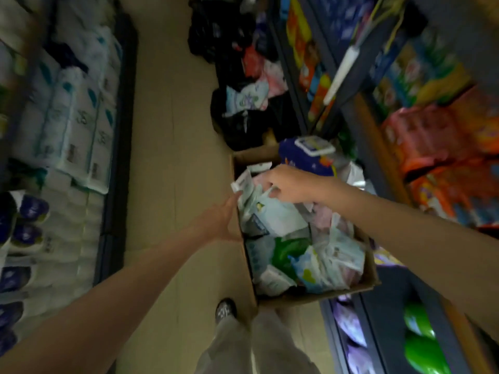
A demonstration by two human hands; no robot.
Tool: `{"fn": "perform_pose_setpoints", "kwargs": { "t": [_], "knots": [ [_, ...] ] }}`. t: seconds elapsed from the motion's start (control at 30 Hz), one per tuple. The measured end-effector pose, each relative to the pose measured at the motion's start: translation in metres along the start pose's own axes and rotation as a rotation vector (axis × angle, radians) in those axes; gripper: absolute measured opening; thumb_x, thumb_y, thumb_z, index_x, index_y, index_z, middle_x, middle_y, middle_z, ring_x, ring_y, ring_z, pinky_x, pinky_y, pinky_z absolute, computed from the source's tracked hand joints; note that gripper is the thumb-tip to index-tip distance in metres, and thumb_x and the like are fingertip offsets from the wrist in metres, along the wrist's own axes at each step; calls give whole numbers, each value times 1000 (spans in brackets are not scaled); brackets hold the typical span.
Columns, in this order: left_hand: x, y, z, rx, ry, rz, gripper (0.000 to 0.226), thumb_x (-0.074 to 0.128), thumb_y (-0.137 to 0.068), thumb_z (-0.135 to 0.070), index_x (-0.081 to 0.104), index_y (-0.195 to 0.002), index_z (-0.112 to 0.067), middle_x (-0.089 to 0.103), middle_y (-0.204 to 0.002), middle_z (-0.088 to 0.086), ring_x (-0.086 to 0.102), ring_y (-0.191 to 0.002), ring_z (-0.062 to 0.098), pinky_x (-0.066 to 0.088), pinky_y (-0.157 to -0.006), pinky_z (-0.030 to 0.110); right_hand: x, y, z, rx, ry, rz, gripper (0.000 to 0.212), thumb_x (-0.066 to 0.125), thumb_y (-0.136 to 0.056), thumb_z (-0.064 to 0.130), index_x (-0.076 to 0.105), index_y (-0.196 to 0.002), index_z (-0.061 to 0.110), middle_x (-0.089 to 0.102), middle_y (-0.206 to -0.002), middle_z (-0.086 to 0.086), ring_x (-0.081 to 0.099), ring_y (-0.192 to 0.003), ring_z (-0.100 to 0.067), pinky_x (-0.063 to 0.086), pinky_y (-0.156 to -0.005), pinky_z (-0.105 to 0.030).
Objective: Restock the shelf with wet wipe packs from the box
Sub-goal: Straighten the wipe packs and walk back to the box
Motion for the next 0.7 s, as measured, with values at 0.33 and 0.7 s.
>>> {"fn": "perform_pose_setpoints", "kwargs": {
  "t": [0.33, 0.7],
  "knots": [
    [-189, 96, -22, 143, 260, -737, 120, 85, -47, -50, 19, -143, -22, 36, -137, -17, 32, -133, 10, 17, -110, 33, -248, 42, 167, -263, -350, -425, 20, 56, -87, 7, 52, -70, 15, 47, -68, 7, 47, -68, -6, 34, -52, -11],
    [-334, 337, 42, 196, -42, -1417, 109, 64, -45, -68, 35, -135, -13, 51, -123, -1, 50, -113, 19, 38, -102, 44, -372, 111, 368, -651, -809, -659, 32, 48, -92, 7, 45, -60, 14, 45, -60, 1, 50, -46, -5, 38, -46, -16]
  ]
}}
Point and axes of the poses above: each hand's wrist, its own y-axis away from the middle knuckle, its own x-axis out of the palm, z = x × y, the point moved 4 cm from there along -y, towards the middle knuckle
